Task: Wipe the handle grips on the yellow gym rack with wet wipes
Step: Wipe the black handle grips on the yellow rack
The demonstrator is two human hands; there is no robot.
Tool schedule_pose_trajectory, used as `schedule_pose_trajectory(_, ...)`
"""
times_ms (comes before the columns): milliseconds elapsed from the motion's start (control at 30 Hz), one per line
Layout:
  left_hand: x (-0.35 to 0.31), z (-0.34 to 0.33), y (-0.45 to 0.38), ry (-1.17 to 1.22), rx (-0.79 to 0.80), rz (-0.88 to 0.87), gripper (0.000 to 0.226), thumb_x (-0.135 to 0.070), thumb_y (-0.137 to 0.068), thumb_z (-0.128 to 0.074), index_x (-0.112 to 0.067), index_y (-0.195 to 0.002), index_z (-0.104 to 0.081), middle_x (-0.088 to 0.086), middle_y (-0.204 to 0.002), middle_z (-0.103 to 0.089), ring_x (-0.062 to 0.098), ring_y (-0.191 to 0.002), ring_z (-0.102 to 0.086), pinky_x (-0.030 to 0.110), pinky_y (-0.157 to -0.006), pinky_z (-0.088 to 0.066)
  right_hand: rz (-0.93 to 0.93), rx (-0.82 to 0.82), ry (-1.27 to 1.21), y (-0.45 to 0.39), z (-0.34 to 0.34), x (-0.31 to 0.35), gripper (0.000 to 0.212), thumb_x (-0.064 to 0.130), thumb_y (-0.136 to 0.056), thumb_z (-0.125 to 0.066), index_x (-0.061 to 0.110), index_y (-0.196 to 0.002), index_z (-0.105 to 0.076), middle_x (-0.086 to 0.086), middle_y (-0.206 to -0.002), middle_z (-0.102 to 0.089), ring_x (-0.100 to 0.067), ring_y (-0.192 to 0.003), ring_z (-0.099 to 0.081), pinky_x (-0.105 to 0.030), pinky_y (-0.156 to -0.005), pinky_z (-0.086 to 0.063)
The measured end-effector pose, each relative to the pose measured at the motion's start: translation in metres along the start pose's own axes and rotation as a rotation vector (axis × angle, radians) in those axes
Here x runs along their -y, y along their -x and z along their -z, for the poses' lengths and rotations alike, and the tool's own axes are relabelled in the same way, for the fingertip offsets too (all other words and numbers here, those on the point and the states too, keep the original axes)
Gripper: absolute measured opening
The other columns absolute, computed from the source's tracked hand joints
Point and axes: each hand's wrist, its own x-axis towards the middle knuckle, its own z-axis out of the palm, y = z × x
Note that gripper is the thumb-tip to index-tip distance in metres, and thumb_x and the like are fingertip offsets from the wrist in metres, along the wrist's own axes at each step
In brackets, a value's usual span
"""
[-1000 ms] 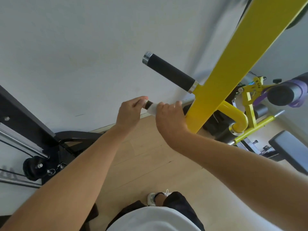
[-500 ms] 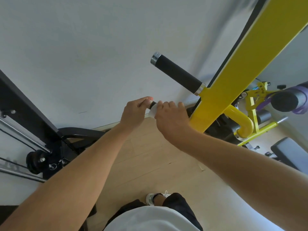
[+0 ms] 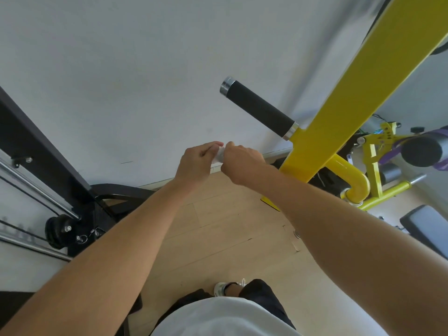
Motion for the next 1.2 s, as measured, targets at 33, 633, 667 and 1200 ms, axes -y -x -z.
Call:
schedule_pose_trajectory(33, 0.000, 0.000, 0.000, 0.005, 0.004, 0.002, 0.031, -0.026, -0.104, -0.046, -0.020, -0.119, -0.073, -0.008, -0.114, -0.071, 0.006, -0.102, -0.059, -0.002, -0.071, -0.037, -0.005, 0.028, -0.010, -0.002, 0.000, -0.002, 0.032, 0.023, -0.099, -0.057, 0.008, -0.126, -0.048, -0.003, -0.100, -0.058, -0.020, -0.081, -0.057, -0.031, -0.069, -0.042)
schedule_pose_trajectory(633, -0.007, -0.013, -0.002, 0.067, 0.024, 0.067, 0.033, -0.031, -0.105, -0.044, -0.025, -0.127, -0.068, -0.011, -0.118, -0.066, 0.003, -0.108, -0.054, 0.004, -0.077, -0.035, 0.028, 0.239, 0.961, 0.052, 0.017, -0.014, 0.052, 0.038, -0.097, -0.059, 0.014, -0.141, -0.044, -0.013, -0.123, -0.060, -0.039, -0.122, -0.055, -0.062, -0.115, -0.023)
schedule_pose_trajectory(667, -0.007, -0.012, -0.003, 0.073, 0.025, 0.071, 0.032, -0.031, -0.105, -0.046, -0.025, -0.126, -0.069, -0.011, -0.119, -0.067, 0.002, -0.108, -0.054, 0.004, -0.077, -0.035, 0.026, 0.162, 0.845, 0.045, 0.013, -0.013, 0.046, 0.034, -0.099, -0.057, 0.013, -0.138, -0.047, -0.010, -0.114, -0.060, -0.035, -0.115, -0.059, -0.060, -0.115, -0.024)
schedule_pose_trajectory(1200, -0.003, -0.020, -0.003, 0.118, -0.018, 0.080, 0.030, -0.033, -0.104, -0.046, -0.028, -0.119, -0.071, 0.007, -0.113, -0.072, 0.008, -0.087, -0.054, 0.014, -0.075, -0.041, -0.011, -0.080, 0.420, 0.039, 0.010, -0.011, 0.046, 0.039, -0.104, -0.044, 0.006, -0.135, -0.051, -0.011, -0.116, -0.053, -0.025, -0.107, -0.051, -0.038, -0.096, -0.042)
